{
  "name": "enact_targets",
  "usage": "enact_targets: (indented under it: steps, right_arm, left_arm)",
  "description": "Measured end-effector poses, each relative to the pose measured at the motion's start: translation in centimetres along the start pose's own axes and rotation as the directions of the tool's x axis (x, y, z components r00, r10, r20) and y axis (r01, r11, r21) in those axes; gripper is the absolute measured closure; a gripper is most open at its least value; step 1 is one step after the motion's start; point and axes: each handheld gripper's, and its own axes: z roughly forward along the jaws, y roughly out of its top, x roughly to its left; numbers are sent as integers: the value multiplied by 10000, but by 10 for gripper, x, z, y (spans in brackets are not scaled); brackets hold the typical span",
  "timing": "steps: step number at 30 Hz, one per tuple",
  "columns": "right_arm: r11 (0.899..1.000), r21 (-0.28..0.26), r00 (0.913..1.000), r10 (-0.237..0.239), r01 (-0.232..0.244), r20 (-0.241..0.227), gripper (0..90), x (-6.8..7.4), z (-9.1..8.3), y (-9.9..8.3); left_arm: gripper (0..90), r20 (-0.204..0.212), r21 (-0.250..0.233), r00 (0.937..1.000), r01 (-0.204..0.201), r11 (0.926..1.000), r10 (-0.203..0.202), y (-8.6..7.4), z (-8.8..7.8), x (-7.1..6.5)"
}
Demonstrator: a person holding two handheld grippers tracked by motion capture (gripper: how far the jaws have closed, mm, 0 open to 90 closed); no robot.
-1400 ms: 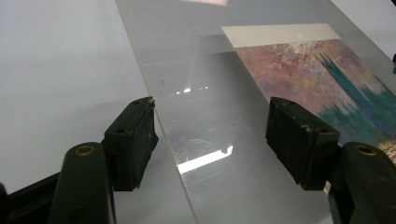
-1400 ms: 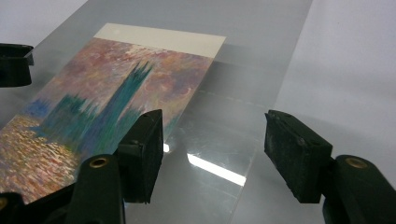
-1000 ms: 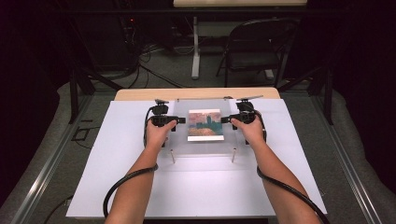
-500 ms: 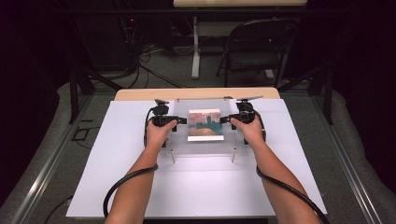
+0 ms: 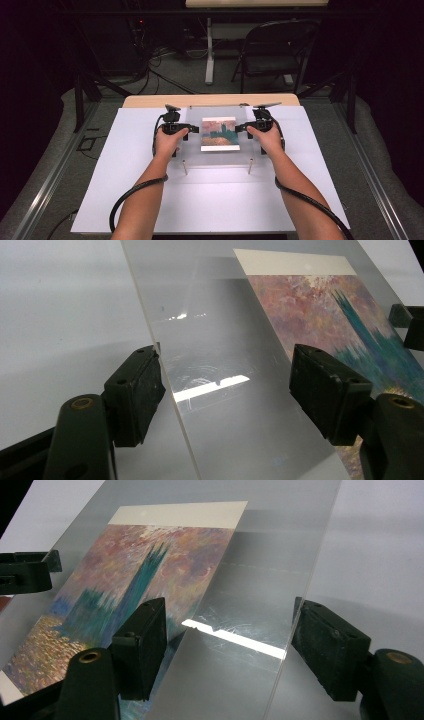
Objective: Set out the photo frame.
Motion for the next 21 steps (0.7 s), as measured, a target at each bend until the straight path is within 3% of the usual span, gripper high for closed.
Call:
enact_targets:
  steps: [7,21]
  right_arm:
    - [9999,118,10000,-35,34,31,323,0,-2,2]
    - [9996,-74,9995,-255,256,202,325,3,-4,0]
  left_arm:
    - [317,-34,69,10000,12,10000,-12,2,-2,0]
    - [388,112,-89,9988,468,9989,-467,2,-6,3]
